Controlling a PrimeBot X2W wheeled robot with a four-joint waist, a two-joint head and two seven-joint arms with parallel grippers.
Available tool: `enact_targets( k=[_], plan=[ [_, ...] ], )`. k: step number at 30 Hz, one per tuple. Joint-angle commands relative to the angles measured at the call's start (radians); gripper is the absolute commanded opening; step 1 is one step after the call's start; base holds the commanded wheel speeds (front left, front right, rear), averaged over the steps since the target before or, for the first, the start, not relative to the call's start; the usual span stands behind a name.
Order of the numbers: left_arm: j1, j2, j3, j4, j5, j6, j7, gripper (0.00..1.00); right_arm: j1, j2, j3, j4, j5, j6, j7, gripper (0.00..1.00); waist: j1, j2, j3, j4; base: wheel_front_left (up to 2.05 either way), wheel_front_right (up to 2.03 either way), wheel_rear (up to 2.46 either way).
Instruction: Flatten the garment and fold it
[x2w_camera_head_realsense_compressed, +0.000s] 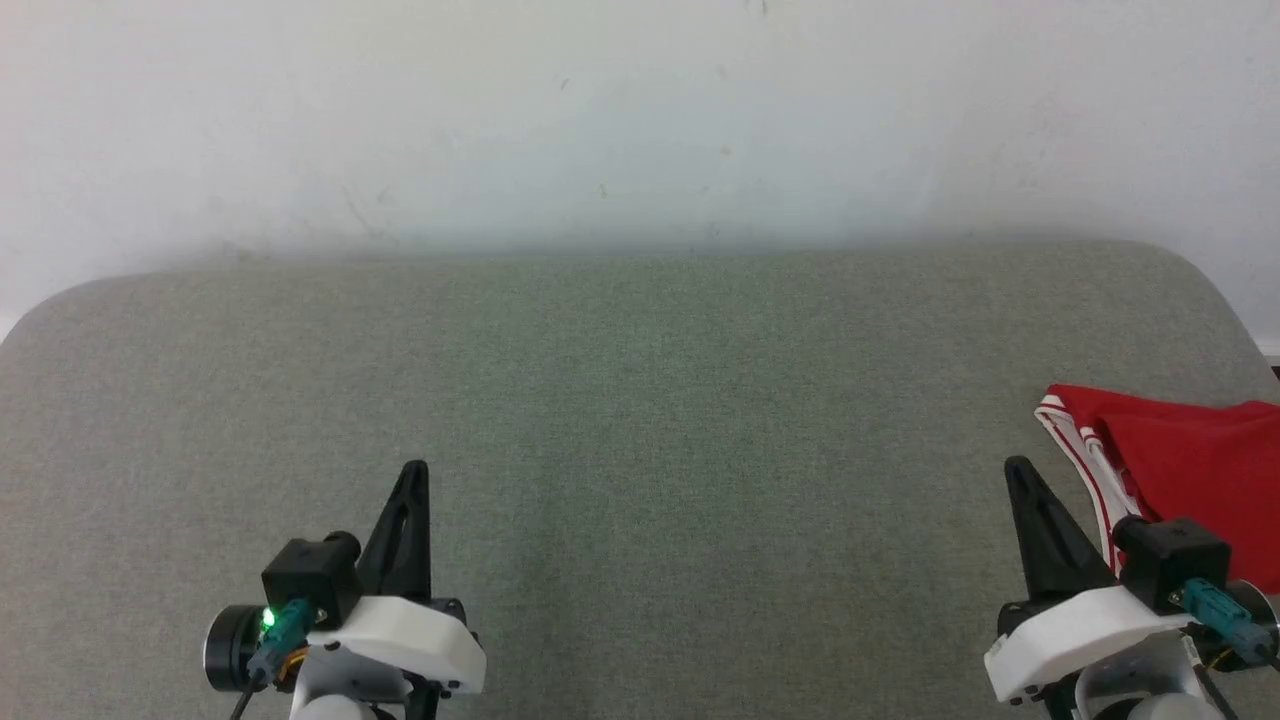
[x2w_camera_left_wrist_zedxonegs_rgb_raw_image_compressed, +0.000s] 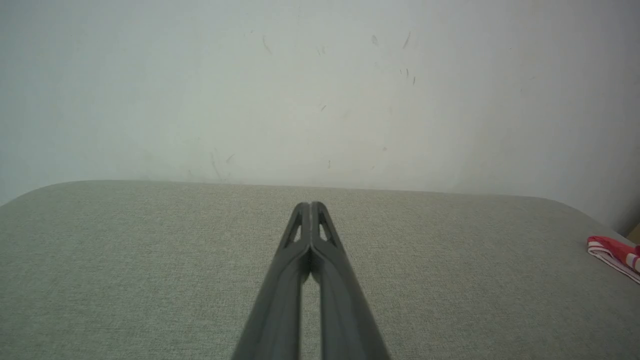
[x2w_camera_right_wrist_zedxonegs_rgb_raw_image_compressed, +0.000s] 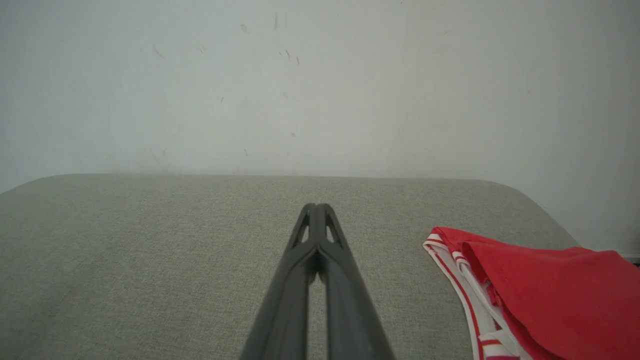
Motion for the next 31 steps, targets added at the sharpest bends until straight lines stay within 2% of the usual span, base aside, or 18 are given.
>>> enact_targets(
  k=[1, 31],
  plan=[
    [0.011, -0.001, 0.004, -0.010, 0.013, 0.006, 0.005, 0.00, -0.007, 0.001, 0.003, -0.008, -0.009, -0.001, 0.002, 0.00, -0.0001, 0.0000, 0.000, 0.000, 0.00, 0.00, 0.00],
    [0.021, -0.001, 0.017, -0.062, 0.059, 0.013, 0.066, 0.00, -0.014, 0.003, 0.010, -0.030, -0.047, -0.001, 0.038, 0.00, -0.0001, 0.0000, 0.011, -0.007, 0.00, 0.00, 0.00]
  ],
)
